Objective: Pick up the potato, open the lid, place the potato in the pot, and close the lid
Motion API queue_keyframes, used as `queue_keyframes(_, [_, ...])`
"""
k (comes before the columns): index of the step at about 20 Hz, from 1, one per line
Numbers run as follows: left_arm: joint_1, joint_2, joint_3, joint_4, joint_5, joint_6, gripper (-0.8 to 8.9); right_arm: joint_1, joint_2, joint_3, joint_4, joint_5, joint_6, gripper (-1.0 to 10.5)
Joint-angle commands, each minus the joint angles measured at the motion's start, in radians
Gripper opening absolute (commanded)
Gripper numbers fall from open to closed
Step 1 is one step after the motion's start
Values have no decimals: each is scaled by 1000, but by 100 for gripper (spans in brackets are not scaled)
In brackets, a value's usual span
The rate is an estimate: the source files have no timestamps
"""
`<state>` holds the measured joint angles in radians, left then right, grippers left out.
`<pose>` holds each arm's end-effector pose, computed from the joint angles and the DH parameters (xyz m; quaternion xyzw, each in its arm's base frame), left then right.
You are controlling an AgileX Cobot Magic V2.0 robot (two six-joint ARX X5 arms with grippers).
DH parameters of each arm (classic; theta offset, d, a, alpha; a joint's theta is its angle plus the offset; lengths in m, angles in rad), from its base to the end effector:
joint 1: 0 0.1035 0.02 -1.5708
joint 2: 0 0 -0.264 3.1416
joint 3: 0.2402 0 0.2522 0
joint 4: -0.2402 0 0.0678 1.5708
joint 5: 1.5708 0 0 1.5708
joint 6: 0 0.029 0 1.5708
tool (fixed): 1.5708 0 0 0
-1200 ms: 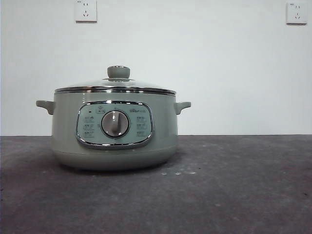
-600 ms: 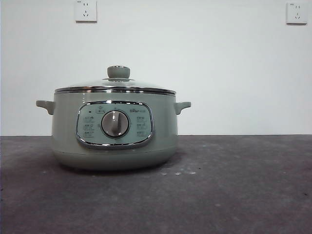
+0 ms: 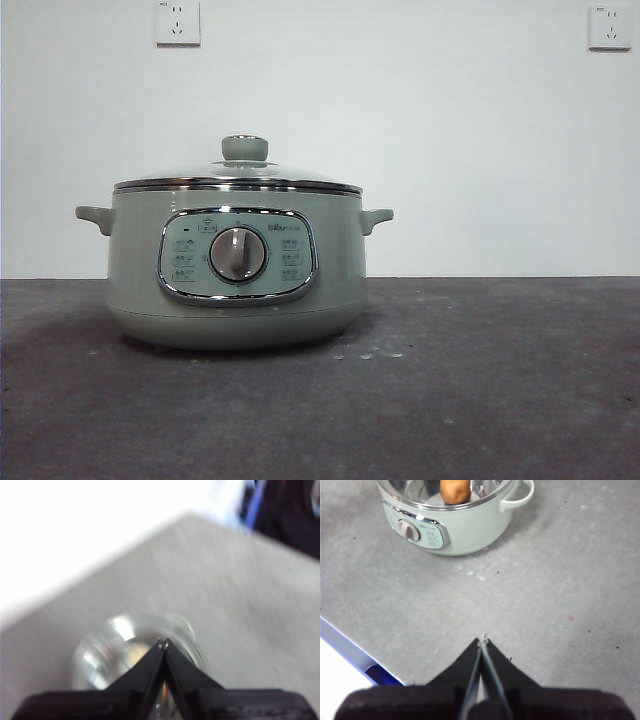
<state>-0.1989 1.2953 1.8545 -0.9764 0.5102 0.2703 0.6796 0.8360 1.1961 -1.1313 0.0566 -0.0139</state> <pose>0.2022 -0.0552 0.5006 0.0918 0.1570 -0.3641 0.9134 0.0948 0.0744 0.3744 -0.1415 0.3489 0.2864 0.8810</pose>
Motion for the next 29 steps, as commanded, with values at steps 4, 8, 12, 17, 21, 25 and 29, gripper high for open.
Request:
queue_keyframes(4, [274, -330, -370, 264, 73, 34, -4, 1, 0, -10, 5, 5, 8, 0])
queue_keyframes(8, [383, -618, -850, 485, 23, 55, -4, 1, 6, -10, 6, 5, 8, 0])
queue_keyframes(12, [381, -859, -1299, 695, 18, -2, -4, 1, 13, -10, 8, 5, 8, 0])
queue_keyframes(17, [381, -1069, -1606, 790, 13, -50, -4, 1, 13, -10, 8, 5, 8, 0])
queue_keyframes(21, [375, -1197, -1717, 787, -29, -87, -4, 1, 13, -10, 7, 5, 8, 0])
queue_keyframes(25, [325, -1285, -1782, 783, -162, -138, -4, 1, 13, -10, 7, 5, 8, 0])
queue_keyframes(29, [284, -1291, -1824, 783, -267, -201, -4, 1, 13, -10, 7, 5, 8, 0])
